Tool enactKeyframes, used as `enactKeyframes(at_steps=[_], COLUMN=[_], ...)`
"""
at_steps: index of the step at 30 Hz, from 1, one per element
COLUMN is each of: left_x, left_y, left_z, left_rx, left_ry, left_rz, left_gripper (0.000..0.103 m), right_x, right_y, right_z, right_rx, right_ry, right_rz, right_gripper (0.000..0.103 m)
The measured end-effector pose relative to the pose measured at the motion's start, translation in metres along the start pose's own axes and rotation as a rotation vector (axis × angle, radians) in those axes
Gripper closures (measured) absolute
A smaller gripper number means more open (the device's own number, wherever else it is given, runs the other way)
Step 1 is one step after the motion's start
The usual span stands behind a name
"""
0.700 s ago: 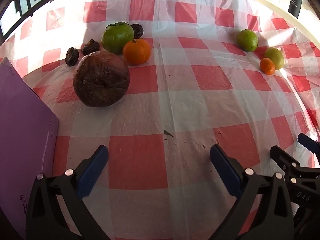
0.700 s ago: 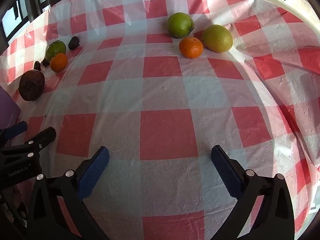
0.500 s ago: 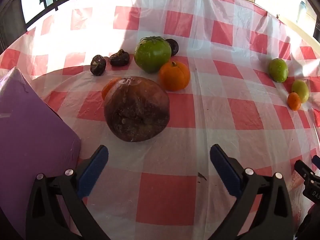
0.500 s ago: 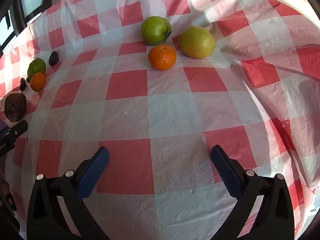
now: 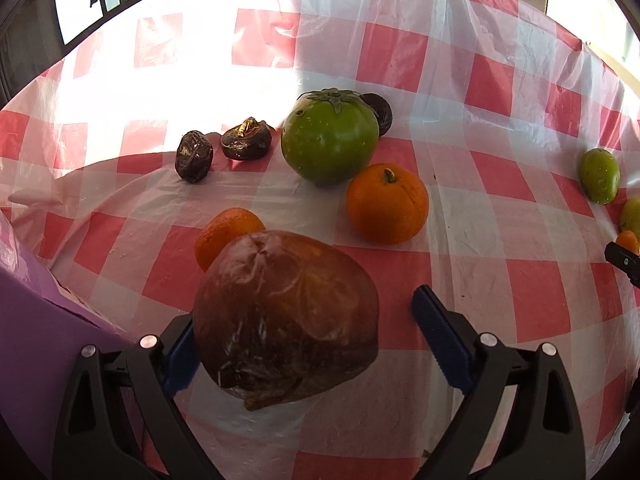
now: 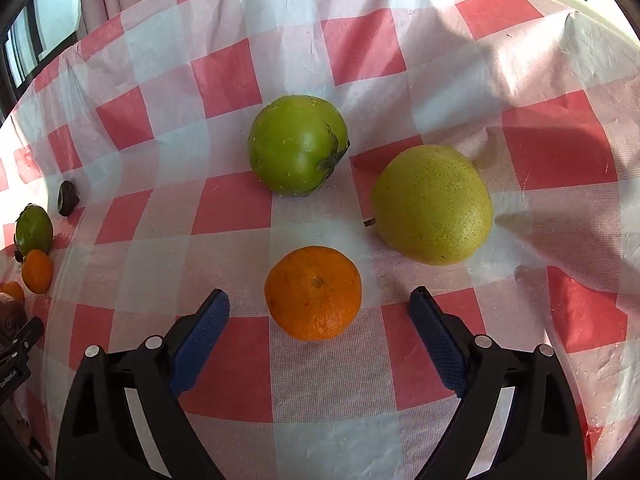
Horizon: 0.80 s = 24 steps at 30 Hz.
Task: Organize fruits
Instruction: 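Grasp the brown round fruit with the left gripper while the right gripper grasps a tangerine, then carry the brown fruit and tangerine in both grippers over the white box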
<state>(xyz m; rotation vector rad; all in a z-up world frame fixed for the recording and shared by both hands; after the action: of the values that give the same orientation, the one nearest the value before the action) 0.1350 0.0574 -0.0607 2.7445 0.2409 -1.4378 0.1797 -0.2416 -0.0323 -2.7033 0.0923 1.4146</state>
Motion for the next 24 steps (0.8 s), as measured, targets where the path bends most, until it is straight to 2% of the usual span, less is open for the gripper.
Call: enactKeyframes(at_steps=[1,3,4,5,7,12,16,18,20,23,24], left_x=[-0.001,-0.003,-0.003,-0.007,-0.009,-0.025,-0.045,-0.054,-0.063,-0.077,-0.082], left_y=[-0.001,-0.004,-0.006,-0.010,-0.009,0.005,0.026,0.039,0.050,0.067,0.070], left_z=[-0.002,-0.005,-0.005,-0.004,-0.003,0.015,0.040,0.058,0.068,0.073,0.076], left_rx=[-0.002,-0.021,-0.035,-0.058,-0.044,-0.049,-0.023,0.002,0.035,0.095,0.105], left_ry=[0.008,0.031,0.037,0.049,0.049,0.011,-0.020,-0.036,-0.062,-0.061,-0.067], left_rz=[-0.001,-0.004,-0.008,0.004,0.010,0.101,0.107,0.101,0.130,0.162,0.177], left_gripper=[0.014,0.022,0.033,0.038,0.039,0.039,0.039,0.039,0.039,0.039,0.039], right_x=[0.001,-0.001,-0.003,-0.005,-0.006,-0.018,-0.044,-0.051,-0.055,-0.072,-0.070], right_y=[-0.001,-0.005,-0.009,-0.013,-0.015,-0.014,-0.009,-0.009,-0.011,-0.014,-0.028], right_z=[-0.002,-0.003,-0.001,0.000,0.001,0.014,0.042,0.055,0.059,0.083,0.088], right_rx=[-0.012,-0.044,-0.063,-0.082,-0.095,-0.074,-0.052,-0.023,-0.013,-0.055,-0.067], right_ry=[0.003,0.021,0.032,0.039,0.041,0.001,-0.019,-0.042,-0.064,-0.077,-0.082], right_rz=[0.005,-0.008,-0.015,-0.022,-0.036,-0.074,-0.092,-0.094,-0.097,-0.108,-0.111], right_gripper=[0.019,0.034,0.038,0.050,0.062,0.062,0.062,0.062,0.062,0.062,0.062])
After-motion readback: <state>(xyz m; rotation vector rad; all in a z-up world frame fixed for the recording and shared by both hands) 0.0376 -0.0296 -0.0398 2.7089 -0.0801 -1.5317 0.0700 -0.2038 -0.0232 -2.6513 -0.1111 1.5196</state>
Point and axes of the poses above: each gripper's, at about its wrist camera, not at the fingertips, and x roughly the way its jaws point, y to its right, z to its underside, the point moved 7 cm from there along x, roughly the way its jaws point, and after that the axes turned 5 degrees about x, right-handed, at the moved point
